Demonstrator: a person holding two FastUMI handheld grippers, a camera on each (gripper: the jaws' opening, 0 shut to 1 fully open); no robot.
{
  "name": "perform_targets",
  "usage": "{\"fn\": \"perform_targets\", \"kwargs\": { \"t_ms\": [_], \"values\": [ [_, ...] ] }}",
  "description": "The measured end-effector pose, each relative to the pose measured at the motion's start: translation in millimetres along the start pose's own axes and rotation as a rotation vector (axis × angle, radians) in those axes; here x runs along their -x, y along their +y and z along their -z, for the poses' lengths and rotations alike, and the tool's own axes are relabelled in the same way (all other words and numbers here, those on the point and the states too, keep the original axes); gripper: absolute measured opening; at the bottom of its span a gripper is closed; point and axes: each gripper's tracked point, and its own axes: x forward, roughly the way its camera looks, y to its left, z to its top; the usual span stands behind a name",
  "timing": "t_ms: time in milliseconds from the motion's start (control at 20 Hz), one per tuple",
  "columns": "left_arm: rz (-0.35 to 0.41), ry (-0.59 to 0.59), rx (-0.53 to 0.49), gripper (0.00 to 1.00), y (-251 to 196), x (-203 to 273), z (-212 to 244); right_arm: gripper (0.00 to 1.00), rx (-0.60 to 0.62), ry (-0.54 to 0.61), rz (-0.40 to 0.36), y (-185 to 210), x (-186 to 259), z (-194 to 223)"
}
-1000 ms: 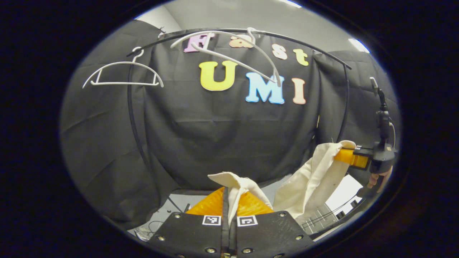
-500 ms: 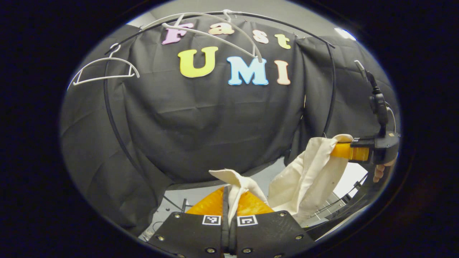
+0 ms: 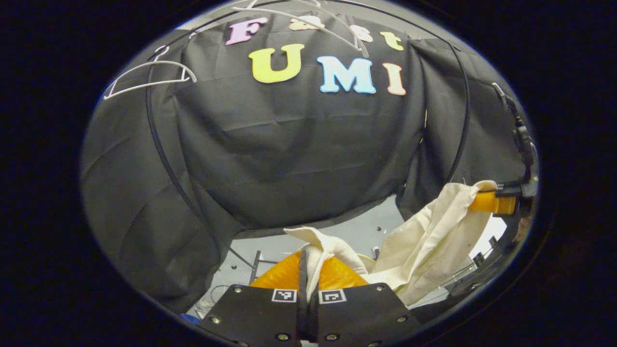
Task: Grasp the clothes on the hanger with both hands and then place them into the laundry hamper below.
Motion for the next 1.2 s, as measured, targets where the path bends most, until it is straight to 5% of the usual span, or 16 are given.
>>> {"fn": "perform_targets", "kwargs": {
  "t_ms": [350, 800, 850, 900, 950, 1050, 1100, 1200],
  "values": [
    [0.022, 0.070, 0.035, 0.02, -1, -3, 15, 0.01, -0.012, 0.039, 0.043, 0, -14, 22],
    [0.004, 0.106, 0.057, 0.02, 13, -5, 27, 0.13, -0.068, 0.099, 0.026, 6, -19, 34],
    [-0.001, 0.102, 0.060, 0.07, 16, -3, 26, 0.24, -0.078, 0.113, 0.016, 8, -18, 36],
    [0.012, 0.106, 0.064, 0.23, 15, -5, 27, 0.35, -0.089, 0.127, -0.004, 12, -20, 38],
    [0.027, 0.114, 0.067, 0.38, 11, -3, 33, 0.61, -0.102, 0.138, -0.019, 15, -19, 40],
    [0.017, 0.126, 0.066, 0.68, 16, -1, 40, 0.85, -0.121, 0.153, -0.025, 17, -17, 44],
    [0.007, 0.132, 0.068, 0.84, 18, 2, 44, 0.91, -0.128, 0.154, -0.026, 17, -15, 45],
    [-0.013, 0.136, 0.076, 0.92, 22, 9, 48, 0.98, -0.132, 0.152, -0.016, 17, -10, 47]
  ]
}}
